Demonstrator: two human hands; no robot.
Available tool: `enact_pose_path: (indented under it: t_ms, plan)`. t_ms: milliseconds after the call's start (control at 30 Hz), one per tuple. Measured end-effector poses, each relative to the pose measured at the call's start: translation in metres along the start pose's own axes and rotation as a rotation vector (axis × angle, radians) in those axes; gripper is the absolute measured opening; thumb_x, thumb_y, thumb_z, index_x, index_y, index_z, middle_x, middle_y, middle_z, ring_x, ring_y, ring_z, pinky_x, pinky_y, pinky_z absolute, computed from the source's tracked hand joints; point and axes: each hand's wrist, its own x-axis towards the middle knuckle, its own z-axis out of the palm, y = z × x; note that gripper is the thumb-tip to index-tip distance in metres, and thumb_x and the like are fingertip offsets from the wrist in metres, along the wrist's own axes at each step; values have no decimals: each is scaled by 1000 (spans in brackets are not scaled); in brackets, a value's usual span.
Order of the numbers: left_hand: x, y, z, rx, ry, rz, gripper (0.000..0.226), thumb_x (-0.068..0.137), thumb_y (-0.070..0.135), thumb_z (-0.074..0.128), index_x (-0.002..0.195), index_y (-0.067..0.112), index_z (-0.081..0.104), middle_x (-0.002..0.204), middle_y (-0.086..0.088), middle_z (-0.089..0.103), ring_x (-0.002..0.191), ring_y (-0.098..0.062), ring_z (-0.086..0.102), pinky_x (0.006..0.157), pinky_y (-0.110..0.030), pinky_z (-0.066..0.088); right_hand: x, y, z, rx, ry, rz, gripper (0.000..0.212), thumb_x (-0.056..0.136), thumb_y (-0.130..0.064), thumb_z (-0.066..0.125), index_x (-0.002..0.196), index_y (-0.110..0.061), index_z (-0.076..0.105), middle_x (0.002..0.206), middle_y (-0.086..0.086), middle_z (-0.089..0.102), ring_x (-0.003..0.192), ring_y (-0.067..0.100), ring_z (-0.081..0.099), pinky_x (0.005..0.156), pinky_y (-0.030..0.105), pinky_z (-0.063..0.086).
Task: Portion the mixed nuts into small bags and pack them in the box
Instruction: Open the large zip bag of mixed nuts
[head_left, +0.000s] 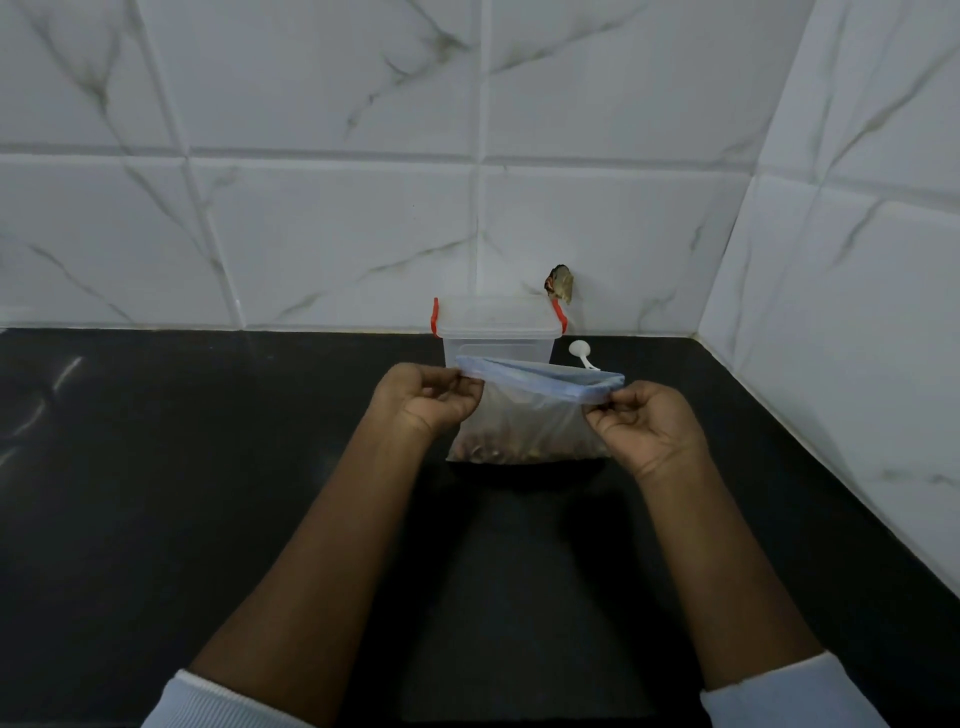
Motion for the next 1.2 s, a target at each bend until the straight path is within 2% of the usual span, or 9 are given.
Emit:
enact_pose_path:
  t_ms: [100, 200, 267, 367, 533, 767, 933, 1033, 1200]
  plan:
    - [-1, -2, -7, -157, 3, -6, 35, 89, -1, 49, 124, 2, 47, 119, -30, 60, 98, -34, 68, 78, -35, 59, 2, -3, -4, 51, -29, -14, 45, 65, 9, 45, 107, 4, 59, 139, 21, 59, 130, 29, 59, 106, 43, 51]
    - [1, 1, -8, 10, -48, -7, 24, 85, 16, 59, 105, 4, 54, 110, -19, 68, 93, -27, 68, 90, -28, 50, 3, -9, -2, -37, -89, -41, 32, 70, 1, 60, 102, -3, 59, 110, 16, 64, 116, 25, 63, 115, 46, 43]
    - [1, 0, -5, 298, -90, 57, 12, 84, 15, 61, 93, 9, 56, 90, -12, 65, 69, -20, 63, 71, -25, 50, 3, -12, -2, -234, -142, -95, 17, 82, 5, 63, 94, -7, 58, 90, 13, 62, 91, 24, 63, 103, 43, 54]
    - [0, -3, 2, 776, -58, 260, 18, 85, -2, 60, 93, 13, 57, 81, -6, 54, 64, -15, 50, 66, -33, 48, 4, -15, -3, -721, -162, -275, 29, 90, 12, 61, 105, -12, 58, 102, 14, 63, 88, 25, 66, 70, 39, 62]
    - [-7, -3, 6, 1321, 64, 526, 31, 89, -10, 62, 115, 7, 59, 93, -13, 58, 74, -21, 58, 64, -35, 59, -2, -23, -2, -1289, -43, -457, 17, 95, -3, 65, 107, -14, 65, 111, 11, 66, 88, 25, 69, 66, 30, 58]
    - [-14, 14, 0, 1607, 83, 629, 22, 86, -11, 60, 100, 3, 69, 94, -13, 65, 73, -21, 58, 55, -28, 51, -3, -38, -1, -1371, -12, -441, 10, 93, -5, 67, 97, -10, 75, 97, 19, 73, 71, 19, 62, 66, 31, 57]
    - [-8, 10, -2, 1888, -81, 840, 27, 80, 1, 69, 96, 20, 76, 98, -1, 71, 91, -16, 67, 82, -37, 60, -5, -31, 0, -1737, -118, -763, 10, 93, -14, 69, 98, -23, 73, 92, -6, 69, 83, 8, 63, 68, 24, 48]
    - [-2, -1, 3, 1973, -108, 942, 14, 84, 26, 81, 95, 20, 74, 91, 3, 71, 85, -12, 67, 72, -29, 58, -5, -32, 5, -1893, -216, -858, 3, 93, -21, 72, 94, -23, 74, 87, -9, 67, 81, 4, 61, 64, 22, 42]
    - [7, -2, 11, 1992, -46, 1072, 23, 95, 36, 72, 98, 14, 78, 88, -1, 72, 78, -10, 63, 64, -20, 45, 4, -39, 13, -2008, -148, -943, 10, 99, -28, 66, 98, -22, 76, 85, -7, 66, 75, 2, 57, 62, 21, 38]
